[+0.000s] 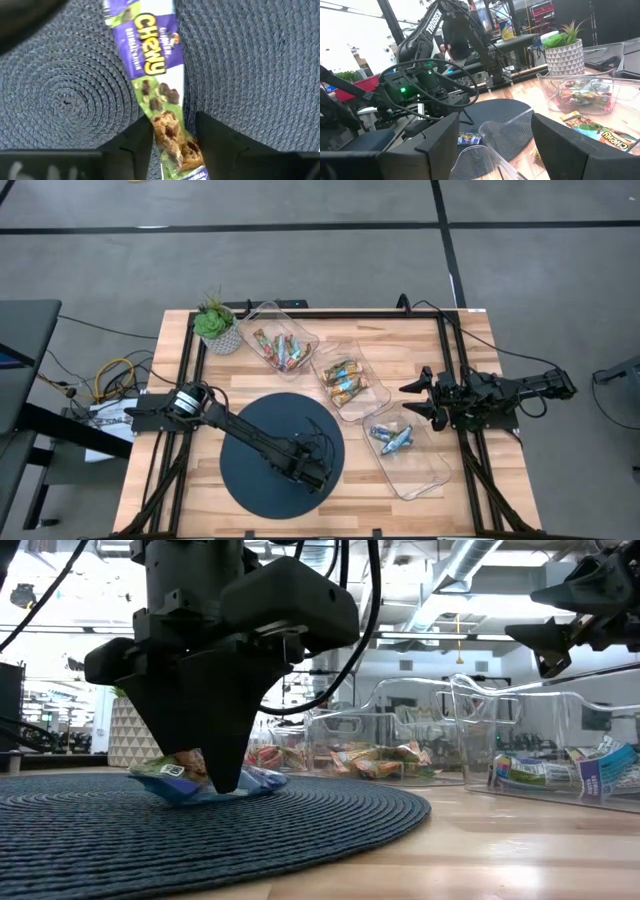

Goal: Pick and place Granola Bars by type
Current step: Put the blue granola bar into the bottom transparent bin

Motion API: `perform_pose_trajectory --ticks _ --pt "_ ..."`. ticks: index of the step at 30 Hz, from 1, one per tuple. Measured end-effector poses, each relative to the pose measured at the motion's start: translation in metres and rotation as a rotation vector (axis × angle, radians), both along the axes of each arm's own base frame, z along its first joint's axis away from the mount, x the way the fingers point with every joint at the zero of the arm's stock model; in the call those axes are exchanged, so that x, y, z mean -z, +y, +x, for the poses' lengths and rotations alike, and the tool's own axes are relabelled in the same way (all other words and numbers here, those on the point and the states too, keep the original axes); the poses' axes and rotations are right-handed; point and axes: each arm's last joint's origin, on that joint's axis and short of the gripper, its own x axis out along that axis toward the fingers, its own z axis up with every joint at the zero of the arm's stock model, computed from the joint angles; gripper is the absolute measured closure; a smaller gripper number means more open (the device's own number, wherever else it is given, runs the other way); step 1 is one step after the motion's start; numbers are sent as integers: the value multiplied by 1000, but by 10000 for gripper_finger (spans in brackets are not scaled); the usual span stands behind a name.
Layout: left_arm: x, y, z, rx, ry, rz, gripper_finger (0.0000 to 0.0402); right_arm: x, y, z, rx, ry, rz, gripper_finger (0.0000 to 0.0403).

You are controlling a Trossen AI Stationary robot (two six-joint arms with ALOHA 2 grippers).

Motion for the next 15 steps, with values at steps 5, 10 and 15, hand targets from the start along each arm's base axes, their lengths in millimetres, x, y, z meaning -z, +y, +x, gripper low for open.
perform_pose_trajectory --ticks 5,10,15 --pt "0 0 1 28 -16 10 294 0 0 0 0 0 0 159" --pt "-1 -2 5 71 -53 1 318 0 0 0 0 0 0 159" --pt "-2 -5 12 118 -133 -16 336 0 0 0 0 0 0 159"
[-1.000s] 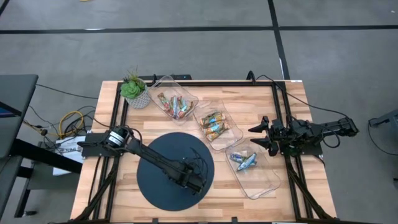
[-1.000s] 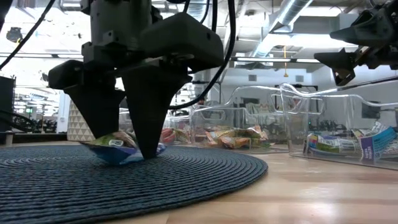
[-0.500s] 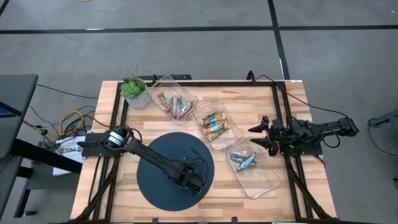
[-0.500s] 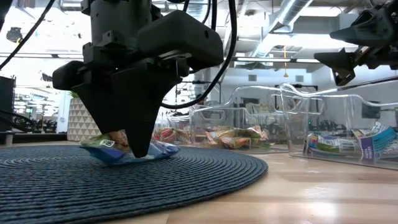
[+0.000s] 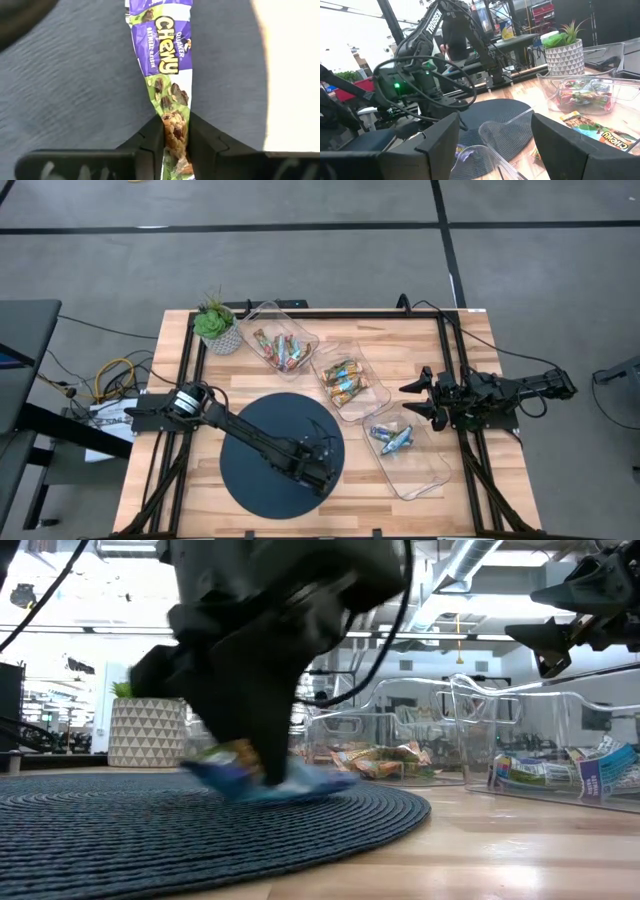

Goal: Pick and place Granola Bars by type
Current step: Put the blue granola bar into the bottom transparent bin

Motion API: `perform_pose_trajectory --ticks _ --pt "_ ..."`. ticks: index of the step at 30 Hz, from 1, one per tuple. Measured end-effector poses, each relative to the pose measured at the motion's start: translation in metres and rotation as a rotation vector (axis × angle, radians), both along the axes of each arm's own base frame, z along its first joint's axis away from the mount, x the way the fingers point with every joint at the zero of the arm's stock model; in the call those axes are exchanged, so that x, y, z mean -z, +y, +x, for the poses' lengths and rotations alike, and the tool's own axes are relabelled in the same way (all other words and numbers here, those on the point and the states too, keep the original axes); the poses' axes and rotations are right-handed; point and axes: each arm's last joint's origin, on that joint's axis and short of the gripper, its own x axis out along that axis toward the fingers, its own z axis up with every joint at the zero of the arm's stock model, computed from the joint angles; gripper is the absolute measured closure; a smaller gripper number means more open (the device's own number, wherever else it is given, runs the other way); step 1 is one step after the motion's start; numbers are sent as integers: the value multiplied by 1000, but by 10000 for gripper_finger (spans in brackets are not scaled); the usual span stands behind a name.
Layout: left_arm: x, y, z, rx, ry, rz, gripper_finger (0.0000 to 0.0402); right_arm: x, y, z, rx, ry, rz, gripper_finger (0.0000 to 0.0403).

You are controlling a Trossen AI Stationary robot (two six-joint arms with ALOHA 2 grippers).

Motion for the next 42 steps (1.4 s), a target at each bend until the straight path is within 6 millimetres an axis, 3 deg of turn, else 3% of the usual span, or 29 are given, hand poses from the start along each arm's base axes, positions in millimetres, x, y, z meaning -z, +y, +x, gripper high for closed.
perform_pose_trajectory --ticks 5,13,27,37,42 --pt "-13 -5 11 58 -159 -31 344 0 0 0 0 0 0 159" --pt "-53 -6 28 101 -492 -25 345 0 0 0 0 0 0 159" --pt "-100 12 65 135 -1032 -27 345 0 0 0 0 -1 0 159" --pt "-99 32 72 189 -972 -55 345 0 0 0 0 0 0 159" --pt "-109 45 75 269 -848 72 345 0 0 0 0 0 0 159"
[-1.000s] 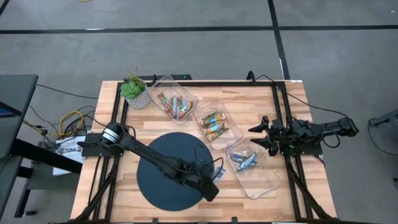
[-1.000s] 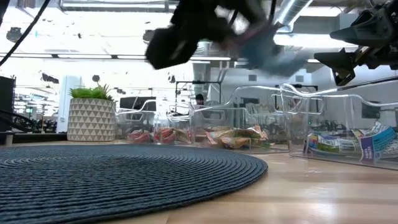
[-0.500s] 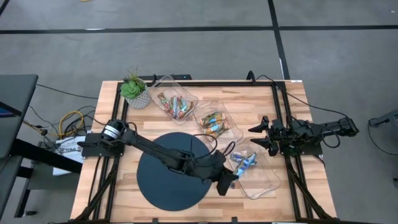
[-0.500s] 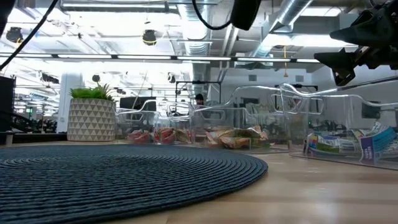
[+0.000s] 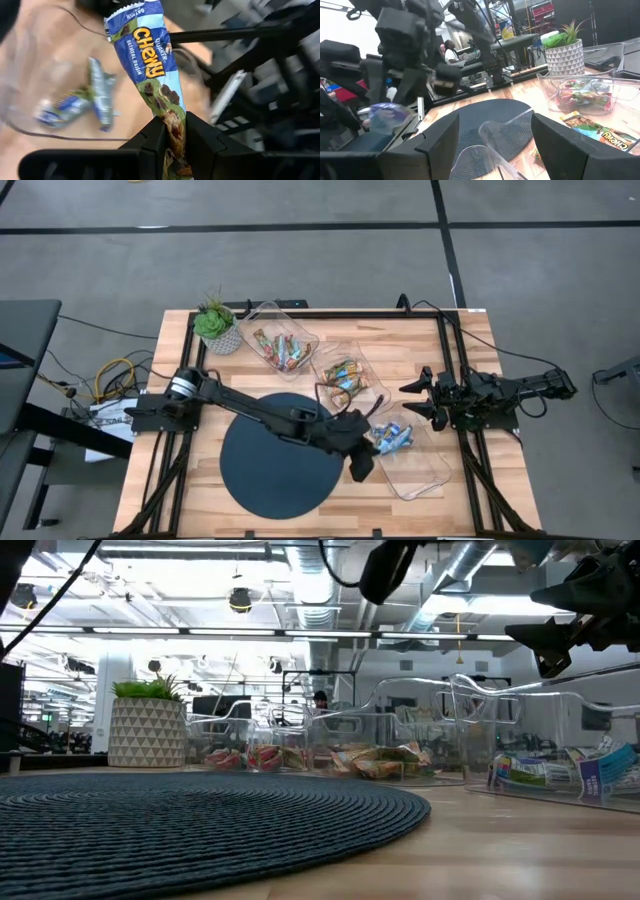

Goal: Pick and place Granola Bars by type
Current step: Put the blue granola bar into the bottom transparent bin

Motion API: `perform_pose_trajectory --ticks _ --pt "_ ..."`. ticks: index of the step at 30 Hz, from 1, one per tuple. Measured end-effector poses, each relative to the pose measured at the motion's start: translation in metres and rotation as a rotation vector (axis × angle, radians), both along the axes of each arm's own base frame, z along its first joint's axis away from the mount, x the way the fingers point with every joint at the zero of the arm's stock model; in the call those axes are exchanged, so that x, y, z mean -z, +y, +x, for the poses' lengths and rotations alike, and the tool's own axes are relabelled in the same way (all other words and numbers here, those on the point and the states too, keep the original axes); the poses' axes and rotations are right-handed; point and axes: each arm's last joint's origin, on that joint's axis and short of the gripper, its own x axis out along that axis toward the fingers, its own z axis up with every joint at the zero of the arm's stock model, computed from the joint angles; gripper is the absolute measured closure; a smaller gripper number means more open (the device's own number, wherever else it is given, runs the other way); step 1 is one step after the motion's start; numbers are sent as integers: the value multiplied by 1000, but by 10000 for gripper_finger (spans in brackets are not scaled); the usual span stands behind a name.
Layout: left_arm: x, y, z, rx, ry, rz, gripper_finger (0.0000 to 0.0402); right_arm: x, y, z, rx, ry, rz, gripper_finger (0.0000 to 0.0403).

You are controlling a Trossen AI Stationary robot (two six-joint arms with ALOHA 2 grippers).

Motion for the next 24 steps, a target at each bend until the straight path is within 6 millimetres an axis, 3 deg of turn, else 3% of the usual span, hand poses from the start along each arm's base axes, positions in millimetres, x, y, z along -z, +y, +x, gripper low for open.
perform_pose_trajectory --ticks 4,11,18,24 --pt "-2 8 6 11 79 106 345 0 0 0 0 0 0 159" --pt "3 8 32 78 107 174 345 0 0 0 0 0 0 159" --pt "18 12 60 147 158 252 345 0 0 0 0 1 0 159" --pt "37 21 73 192 212 368 345 0 0 0 2 0 0 159"
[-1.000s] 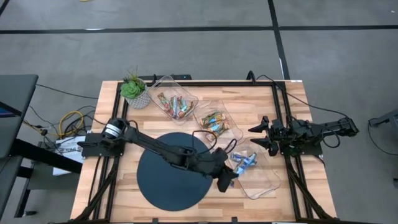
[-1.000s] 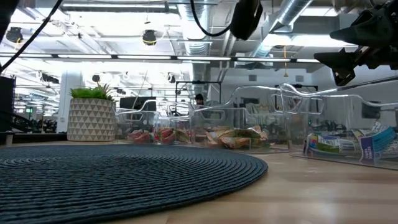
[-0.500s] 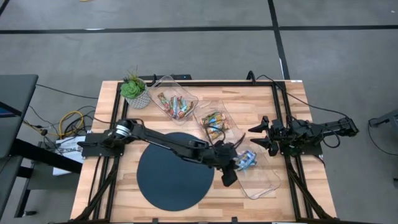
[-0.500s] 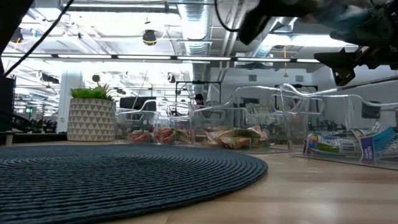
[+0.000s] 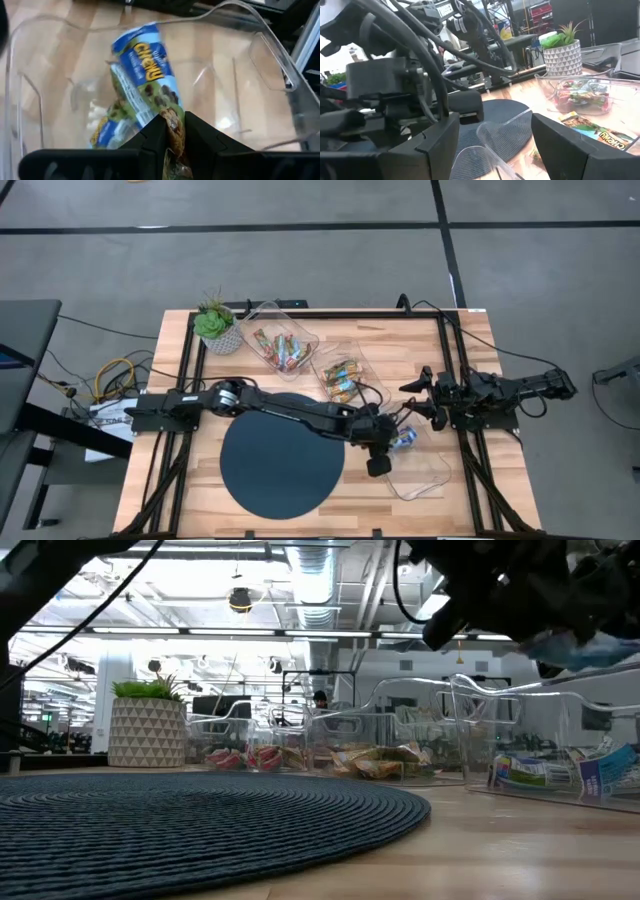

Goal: Pick and place Granola Bars by type
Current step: Put the blue granola bar into the bottom transparent bin, then return to Home Position

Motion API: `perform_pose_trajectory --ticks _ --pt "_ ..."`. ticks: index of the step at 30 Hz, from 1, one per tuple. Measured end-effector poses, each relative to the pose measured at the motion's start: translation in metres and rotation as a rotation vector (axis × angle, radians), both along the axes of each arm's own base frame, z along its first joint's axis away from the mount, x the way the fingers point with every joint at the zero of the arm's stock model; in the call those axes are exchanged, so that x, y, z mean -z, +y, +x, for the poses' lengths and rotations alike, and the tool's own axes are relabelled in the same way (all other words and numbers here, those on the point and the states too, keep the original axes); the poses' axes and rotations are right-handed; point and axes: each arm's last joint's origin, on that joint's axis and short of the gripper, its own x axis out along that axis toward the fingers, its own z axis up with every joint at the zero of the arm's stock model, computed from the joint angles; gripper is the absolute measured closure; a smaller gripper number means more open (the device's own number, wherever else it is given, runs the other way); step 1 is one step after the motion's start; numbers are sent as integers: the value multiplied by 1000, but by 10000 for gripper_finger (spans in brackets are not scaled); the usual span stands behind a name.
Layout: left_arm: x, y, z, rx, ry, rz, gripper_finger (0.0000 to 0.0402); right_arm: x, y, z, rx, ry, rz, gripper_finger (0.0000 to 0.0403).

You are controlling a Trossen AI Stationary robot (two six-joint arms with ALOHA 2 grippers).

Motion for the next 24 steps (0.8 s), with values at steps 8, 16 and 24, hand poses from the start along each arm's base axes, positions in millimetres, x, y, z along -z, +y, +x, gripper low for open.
perform_pose_trajectory --ticks 8,16,24 --pt "7 22 1 -105 39 137 345 0 0 0 2 0 0 159" --pt "7 34 3 -140 42 85 325 0 0 0 0 0 0 159" --pt "7 35 3 -128 45 76 247 0 0 0 0 -1 0 159"
